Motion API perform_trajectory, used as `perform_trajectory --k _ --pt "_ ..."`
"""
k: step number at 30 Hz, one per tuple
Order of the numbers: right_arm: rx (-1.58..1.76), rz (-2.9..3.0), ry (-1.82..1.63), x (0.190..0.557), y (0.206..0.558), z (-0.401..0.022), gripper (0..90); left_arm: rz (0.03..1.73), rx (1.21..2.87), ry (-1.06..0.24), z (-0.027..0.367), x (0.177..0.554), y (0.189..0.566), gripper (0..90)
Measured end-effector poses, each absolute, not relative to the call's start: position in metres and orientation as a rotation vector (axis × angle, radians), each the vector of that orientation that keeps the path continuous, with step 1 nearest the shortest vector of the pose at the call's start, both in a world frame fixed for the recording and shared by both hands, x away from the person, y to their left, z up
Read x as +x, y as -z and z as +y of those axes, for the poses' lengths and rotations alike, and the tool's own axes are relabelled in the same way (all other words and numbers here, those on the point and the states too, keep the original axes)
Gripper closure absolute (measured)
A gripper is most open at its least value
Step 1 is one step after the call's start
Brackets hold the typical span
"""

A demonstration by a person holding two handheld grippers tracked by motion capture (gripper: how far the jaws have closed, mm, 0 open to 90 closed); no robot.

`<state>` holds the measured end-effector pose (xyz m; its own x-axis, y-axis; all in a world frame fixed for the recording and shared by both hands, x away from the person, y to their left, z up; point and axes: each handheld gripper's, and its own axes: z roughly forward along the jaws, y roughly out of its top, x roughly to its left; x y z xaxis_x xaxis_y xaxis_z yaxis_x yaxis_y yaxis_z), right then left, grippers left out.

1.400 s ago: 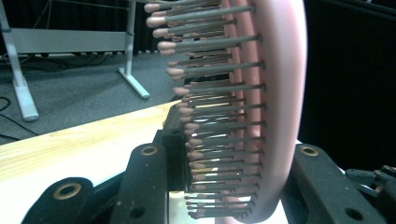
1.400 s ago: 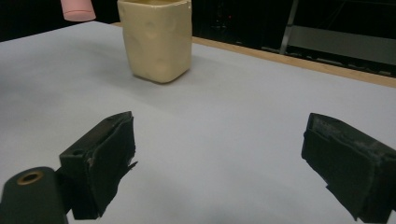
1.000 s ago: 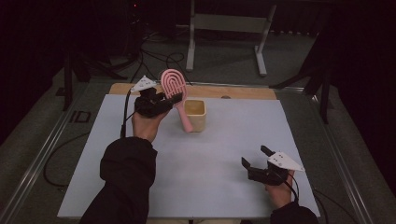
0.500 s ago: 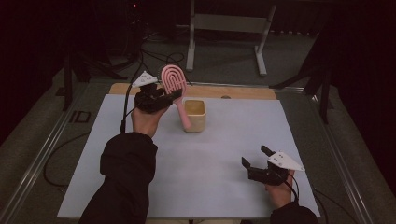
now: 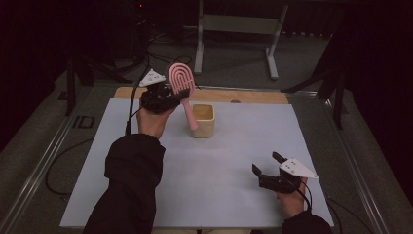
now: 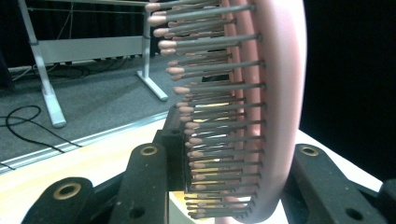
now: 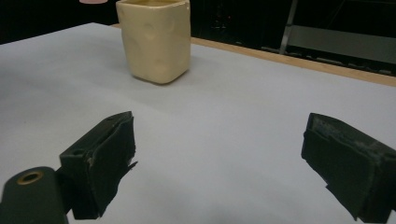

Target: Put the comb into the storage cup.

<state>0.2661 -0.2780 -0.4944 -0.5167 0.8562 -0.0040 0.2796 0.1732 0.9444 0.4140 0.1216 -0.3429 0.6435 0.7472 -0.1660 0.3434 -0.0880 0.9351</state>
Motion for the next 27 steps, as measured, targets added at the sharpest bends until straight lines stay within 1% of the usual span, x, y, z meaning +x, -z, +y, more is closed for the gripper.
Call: perform_trajectory --k 14,27 --pt "1.074 1.893 -1.353 0.266 0.494 -0.279 9.5 0.895 1.699 -0.46 0.116 0.422 0.333 64.3" --pt "1.082 1.884 -1.363 0.266 0.493 -0.28 9.5 0.885 1.732 -0.473 0.098 0.435 0.331 64.3"
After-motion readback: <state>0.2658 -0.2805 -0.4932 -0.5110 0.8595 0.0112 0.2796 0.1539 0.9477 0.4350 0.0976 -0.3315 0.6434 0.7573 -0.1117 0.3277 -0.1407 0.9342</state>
